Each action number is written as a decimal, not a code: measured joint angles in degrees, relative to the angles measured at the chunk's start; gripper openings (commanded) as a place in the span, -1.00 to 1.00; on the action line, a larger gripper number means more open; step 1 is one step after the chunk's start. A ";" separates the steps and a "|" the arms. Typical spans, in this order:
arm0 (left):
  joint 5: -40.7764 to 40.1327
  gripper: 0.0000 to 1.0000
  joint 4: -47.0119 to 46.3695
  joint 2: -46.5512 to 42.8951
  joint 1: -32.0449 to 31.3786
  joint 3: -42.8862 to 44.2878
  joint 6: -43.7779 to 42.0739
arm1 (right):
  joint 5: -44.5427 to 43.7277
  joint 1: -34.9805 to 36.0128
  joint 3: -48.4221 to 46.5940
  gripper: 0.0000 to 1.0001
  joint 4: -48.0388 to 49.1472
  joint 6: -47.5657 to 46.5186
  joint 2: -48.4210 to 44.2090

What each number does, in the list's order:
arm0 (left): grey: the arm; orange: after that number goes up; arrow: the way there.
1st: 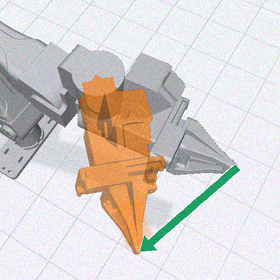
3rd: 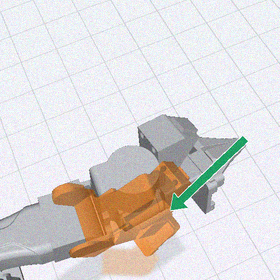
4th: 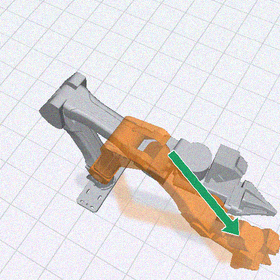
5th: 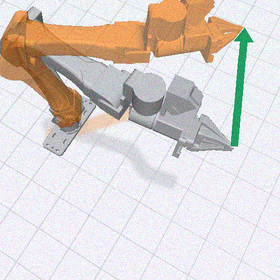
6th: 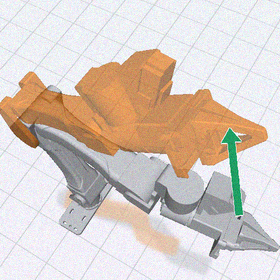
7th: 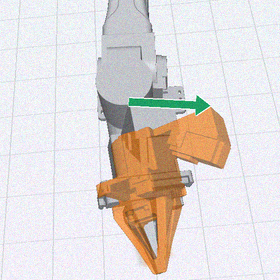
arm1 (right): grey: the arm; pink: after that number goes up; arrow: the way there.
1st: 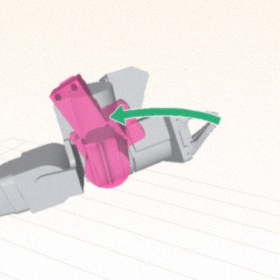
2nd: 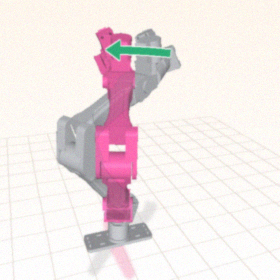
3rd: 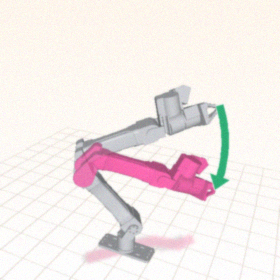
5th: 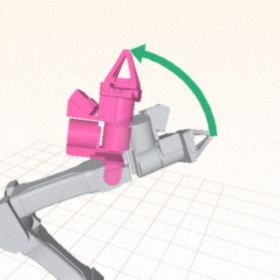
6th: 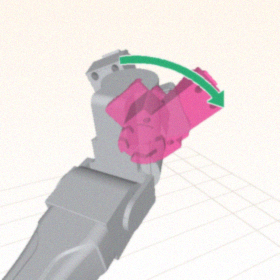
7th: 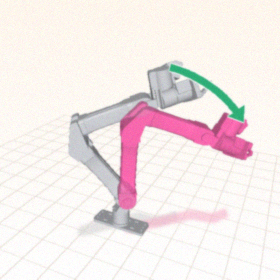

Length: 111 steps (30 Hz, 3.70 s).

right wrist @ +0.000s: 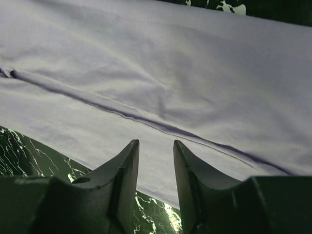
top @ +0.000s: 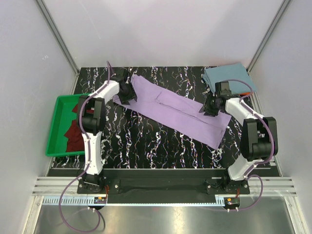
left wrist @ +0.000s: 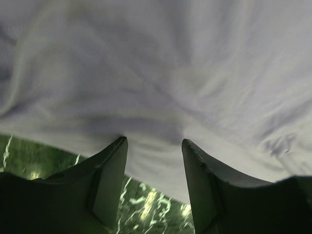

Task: Fold and stack the t-shirts
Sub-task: Fold the tshirt

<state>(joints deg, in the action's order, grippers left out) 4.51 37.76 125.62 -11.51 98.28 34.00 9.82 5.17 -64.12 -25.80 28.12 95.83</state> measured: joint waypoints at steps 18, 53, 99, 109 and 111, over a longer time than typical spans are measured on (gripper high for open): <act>11.63 0.21 -1.90 14.51 8.09 22.36 -0.02 | -1.20 1.38 -3.10 -0.15 -2.60 -2.78 2.08; 0.39 -0.85 -3.56 4.68 7.06 4.70 -0.26 | -5.66 6.29 12.61 -0.24 2.95 8.61 -1.90; 7.32 -0.67 -21.05 -3.06 0.17 -12.59 11.76 | -12.41 9.88 -5.33 -0.10 -8.28 -4.57 11.23; 7.10 -1.00 -12.94 2.84 0.46 -1.84 8.07 | -10.36 9.90 0.02 -0.14 -4.15 2.99 7.56; 7.06 -1.00 -10.12 5.22 0.76 2.84 6.43 | -8.83 10.47 1.84 -0.13 -4.04 5.53 6.05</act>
<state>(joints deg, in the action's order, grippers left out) 11.57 27.64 130.85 -10.74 101.12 40.42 0.99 15.64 -62.28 -29.85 33.65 101.89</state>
